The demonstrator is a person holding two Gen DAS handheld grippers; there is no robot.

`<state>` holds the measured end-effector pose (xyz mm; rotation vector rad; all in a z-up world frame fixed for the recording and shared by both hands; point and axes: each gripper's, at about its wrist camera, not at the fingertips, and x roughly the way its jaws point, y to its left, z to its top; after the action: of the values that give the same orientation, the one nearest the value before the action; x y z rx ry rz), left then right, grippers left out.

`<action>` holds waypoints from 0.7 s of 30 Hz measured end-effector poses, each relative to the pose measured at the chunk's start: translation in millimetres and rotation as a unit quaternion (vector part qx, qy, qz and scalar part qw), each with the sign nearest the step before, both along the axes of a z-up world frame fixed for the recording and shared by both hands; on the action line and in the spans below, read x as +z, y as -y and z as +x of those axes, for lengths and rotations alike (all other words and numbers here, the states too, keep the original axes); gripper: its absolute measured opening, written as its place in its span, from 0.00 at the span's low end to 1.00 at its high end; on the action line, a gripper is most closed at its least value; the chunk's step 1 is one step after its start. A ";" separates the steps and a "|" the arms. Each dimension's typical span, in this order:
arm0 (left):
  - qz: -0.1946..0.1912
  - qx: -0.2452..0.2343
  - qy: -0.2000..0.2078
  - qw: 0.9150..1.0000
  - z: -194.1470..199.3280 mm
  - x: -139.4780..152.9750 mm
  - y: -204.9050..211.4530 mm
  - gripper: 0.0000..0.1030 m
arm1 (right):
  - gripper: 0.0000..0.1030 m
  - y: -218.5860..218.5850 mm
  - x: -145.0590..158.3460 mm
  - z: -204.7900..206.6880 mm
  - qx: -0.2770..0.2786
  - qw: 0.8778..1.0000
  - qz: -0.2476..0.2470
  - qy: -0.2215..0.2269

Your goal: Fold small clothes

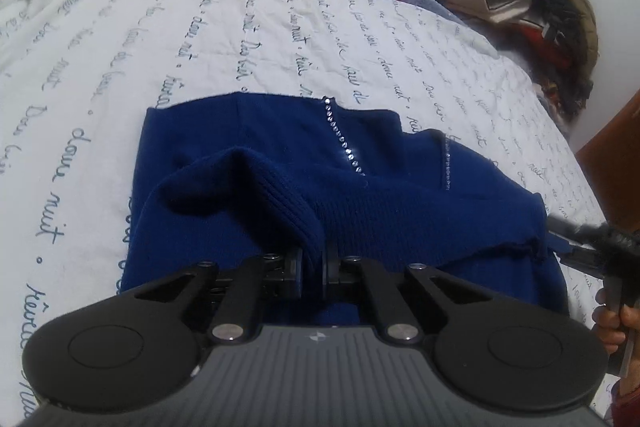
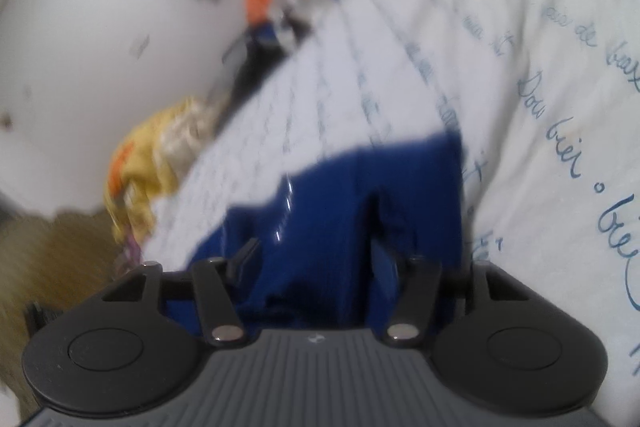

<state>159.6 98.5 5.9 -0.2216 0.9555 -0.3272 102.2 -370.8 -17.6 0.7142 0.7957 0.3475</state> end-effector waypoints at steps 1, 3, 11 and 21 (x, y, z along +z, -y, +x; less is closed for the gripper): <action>-0.006 0.000 0.000 1.000 0.7 2.1 -1.3 0.07 | 0.29 -3.5 0.6 0.8 0.007 1.000 -0.016 -0.008; -0.026 0.003 -0.002 1.000 3.3 7.0 -4.6 0.07 | 0.09 -5.8 -1.4 4.1 0.008 0.999 -0.019 -0.028; -0.186 0.099 -0.022 0.977 41.8 15.6 -40.2 0.07 | 0.07 22.5 6.3 30.0 -0.049 0.992 0.119 -0.002; -0.131 0.206 0.045 0.969 52.4 23.4 -57.8 0.85 | 0.74 6.3 24.5 35.2 -0.133 0.990 -0.034 0.041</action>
<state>212.0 156.3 29.4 -0.6313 0.7524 -0.0777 137.4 -377.1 7.0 0.7266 0.6228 0.1063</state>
